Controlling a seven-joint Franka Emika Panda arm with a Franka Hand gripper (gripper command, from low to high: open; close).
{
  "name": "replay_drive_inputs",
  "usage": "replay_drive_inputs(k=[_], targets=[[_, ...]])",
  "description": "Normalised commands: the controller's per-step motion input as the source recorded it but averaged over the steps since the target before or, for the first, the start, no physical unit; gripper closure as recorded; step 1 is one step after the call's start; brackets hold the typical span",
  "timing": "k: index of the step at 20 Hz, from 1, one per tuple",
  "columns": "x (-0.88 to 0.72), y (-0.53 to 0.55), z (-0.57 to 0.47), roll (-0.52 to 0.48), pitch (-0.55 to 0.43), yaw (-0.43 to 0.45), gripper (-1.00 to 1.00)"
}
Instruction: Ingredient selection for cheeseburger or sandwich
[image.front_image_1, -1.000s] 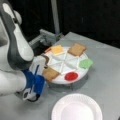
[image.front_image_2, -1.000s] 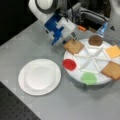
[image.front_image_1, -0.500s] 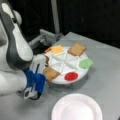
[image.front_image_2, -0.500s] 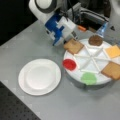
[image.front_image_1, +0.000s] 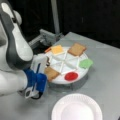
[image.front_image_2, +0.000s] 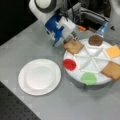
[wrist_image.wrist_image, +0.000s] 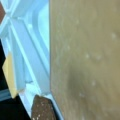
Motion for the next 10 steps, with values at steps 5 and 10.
replay_drive_inputs(k=[5, 10], targets=[[0.18, -0.12, 0.04, 0.197, -0.044, 0.054, -1.00], [0.14, -0.10, 0.10, 0.190, -0.011, 0.052, -1.00]])
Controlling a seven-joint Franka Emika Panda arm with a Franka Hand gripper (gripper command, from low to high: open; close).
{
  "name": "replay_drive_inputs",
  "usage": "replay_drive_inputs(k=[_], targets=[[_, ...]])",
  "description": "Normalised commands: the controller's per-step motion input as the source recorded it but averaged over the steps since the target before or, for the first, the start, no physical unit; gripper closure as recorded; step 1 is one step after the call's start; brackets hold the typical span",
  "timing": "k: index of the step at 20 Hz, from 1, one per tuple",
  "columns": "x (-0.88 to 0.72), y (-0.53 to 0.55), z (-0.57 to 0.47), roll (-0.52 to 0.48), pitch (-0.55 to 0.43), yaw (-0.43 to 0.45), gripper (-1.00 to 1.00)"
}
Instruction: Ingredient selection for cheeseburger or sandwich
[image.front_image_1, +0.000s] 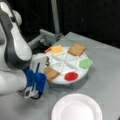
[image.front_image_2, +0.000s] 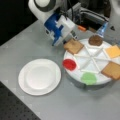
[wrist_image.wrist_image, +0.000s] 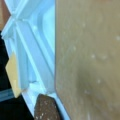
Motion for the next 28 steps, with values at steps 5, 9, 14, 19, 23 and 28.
replay_drive_inputs(k=[5, 9, 14, 19, 23, 28], targets=[[0.14, -0.05, 0.05, 0.165, -0.009, 0.039, -1.00], [0.16, -0.03, 0.01, 0.145, -0.024, 0.026, -1.00], [0.18, 0.00, -0.01, 0.079, -0.058, 0.004, 1.00], [0.21, -0.01, -0.03, 0.044, -0.081, 0.005, 1.00], [0.19, -0.01, -0.04, 0.080, -0.085, -0.005, 1.00], [0.18, -0.04, -0.02, 0.093, -0.079, 0.003, 1.00]])
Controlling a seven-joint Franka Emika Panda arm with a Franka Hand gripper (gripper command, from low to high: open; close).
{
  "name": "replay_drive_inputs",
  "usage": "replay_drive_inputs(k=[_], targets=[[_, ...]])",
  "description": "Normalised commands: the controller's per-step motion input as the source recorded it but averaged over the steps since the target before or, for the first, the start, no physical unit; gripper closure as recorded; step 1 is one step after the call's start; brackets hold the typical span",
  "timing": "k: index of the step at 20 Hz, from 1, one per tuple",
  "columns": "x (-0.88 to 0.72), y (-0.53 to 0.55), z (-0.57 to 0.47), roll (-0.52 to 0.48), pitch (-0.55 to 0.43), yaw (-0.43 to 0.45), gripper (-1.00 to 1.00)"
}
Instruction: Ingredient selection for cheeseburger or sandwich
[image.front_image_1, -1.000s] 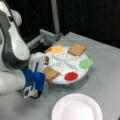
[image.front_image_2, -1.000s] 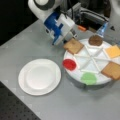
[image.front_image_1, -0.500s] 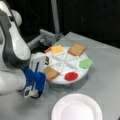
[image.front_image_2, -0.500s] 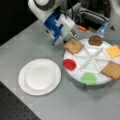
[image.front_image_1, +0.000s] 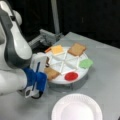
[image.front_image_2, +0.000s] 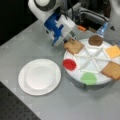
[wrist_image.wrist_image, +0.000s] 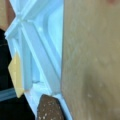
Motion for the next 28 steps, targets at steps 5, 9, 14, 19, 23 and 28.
replay_drive_inputs(k=[5, 9, 14, 19, 23, 28], targets=[[0.18, -0.08, -0.02, 0.099, -0.077, 0.014, 1.00], [0.19, -0.07, -0.03, 0.105, -0.079, 0.018, 1.00], [0.17, -0.05, 0.02, 0.111, -0.058, 0.014, 1.00], [0.13, 0.00, 0.18, 0.079, -0.001, -0.011, 1.00], [0.12, -0.05, 0.30, 0.022, 0.083, -0.009, 1.00], [0.14, -0.11, 0.26, -0.015, 0.125, 0.033, 1.00]])
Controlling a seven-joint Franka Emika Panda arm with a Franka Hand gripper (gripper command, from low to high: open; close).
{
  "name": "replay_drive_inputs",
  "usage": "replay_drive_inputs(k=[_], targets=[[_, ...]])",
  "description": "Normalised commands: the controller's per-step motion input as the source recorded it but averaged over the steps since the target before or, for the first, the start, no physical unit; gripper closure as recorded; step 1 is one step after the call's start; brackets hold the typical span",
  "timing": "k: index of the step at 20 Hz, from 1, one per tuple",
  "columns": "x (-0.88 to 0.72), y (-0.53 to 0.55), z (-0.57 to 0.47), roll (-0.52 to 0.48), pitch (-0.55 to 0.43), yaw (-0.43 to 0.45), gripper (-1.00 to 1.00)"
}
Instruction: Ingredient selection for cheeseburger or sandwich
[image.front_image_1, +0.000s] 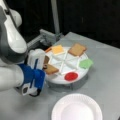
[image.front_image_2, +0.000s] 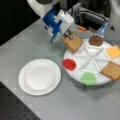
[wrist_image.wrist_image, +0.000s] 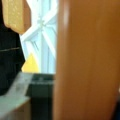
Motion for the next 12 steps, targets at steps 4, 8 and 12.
replay_drive_inputs(k=[4, 8, 12], targets=[[0.28, -0.24, 0.18, -0.045, 0.118, 0.064, 1.00], [0.50, -0.32, 0.04, -0.076, 0.079, 0.061, 1.00], [0.62, -0.31, -0.07, -0.005, 0.085, 0.062, 1.00]])
